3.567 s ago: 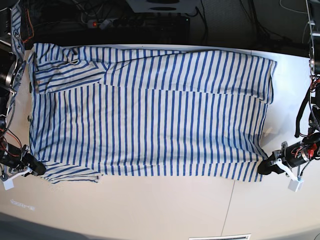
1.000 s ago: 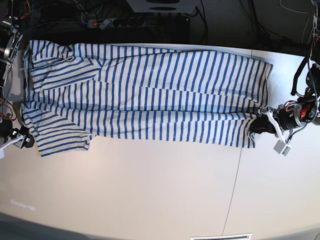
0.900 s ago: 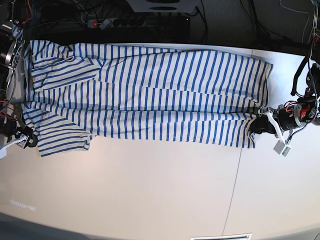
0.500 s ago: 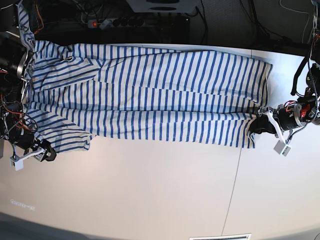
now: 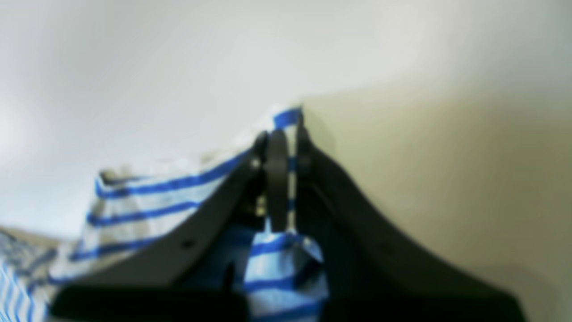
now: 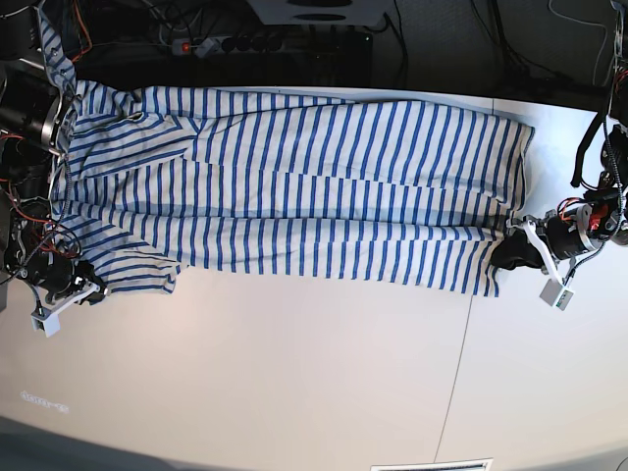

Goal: Fold the T-shirt properly
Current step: 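Release the right gripper and regrasp the folded edge near the sleeve, then pull both grippers apart to straighten the folded shirt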

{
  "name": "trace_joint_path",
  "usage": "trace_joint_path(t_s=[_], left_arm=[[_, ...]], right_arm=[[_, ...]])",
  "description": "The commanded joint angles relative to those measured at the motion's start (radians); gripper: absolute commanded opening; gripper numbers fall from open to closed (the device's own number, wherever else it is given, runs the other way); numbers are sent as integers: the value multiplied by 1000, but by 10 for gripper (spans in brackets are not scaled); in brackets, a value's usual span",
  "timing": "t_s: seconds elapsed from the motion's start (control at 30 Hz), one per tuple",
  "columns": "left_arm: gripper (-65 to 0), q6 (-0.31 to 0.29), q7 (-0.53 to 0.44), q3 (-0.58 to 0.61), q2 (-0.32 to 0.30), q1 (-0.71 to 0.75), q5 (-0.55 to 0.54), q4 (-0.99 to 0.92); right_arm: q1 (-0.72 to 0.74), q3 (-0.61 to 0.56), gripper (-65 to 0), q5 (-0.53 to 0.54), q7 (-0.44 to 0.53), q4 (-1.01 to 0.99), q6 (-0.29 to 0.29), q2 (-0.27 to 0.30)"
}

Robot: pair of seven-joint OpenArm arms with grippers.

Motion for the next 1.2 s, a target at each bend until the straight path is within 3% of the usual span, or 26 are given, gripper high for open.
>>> trace_joint_path(t_s=[0.0,0.27,0.4,0.6,0.83,1.17], left_arm=[[-650,-25,-19,-8,-23,-19,6,16],[-650,-25,-25,-8,-63,-15,48,103],[-650,-25,-25,-8,-102,16,48,193],[-650,-25,-25,-8,-153,121,64,343],[-650,-25,-24,-11,-175,183,92,408],[-650,-25,3,-11,-224,184,84,419]], right_arm=[[13,-9,-650,44,-5,45,77,29],[-184,-160,-650,222,-26,417,76,174],[-304,-164,-650,289,-38,597,76,260],[-510,-150,-650,298,-45,845,75,358],[-733,11,-650,325,-75,1021,73,369],[-969,172,-650,343,-74,1089,73,368]])
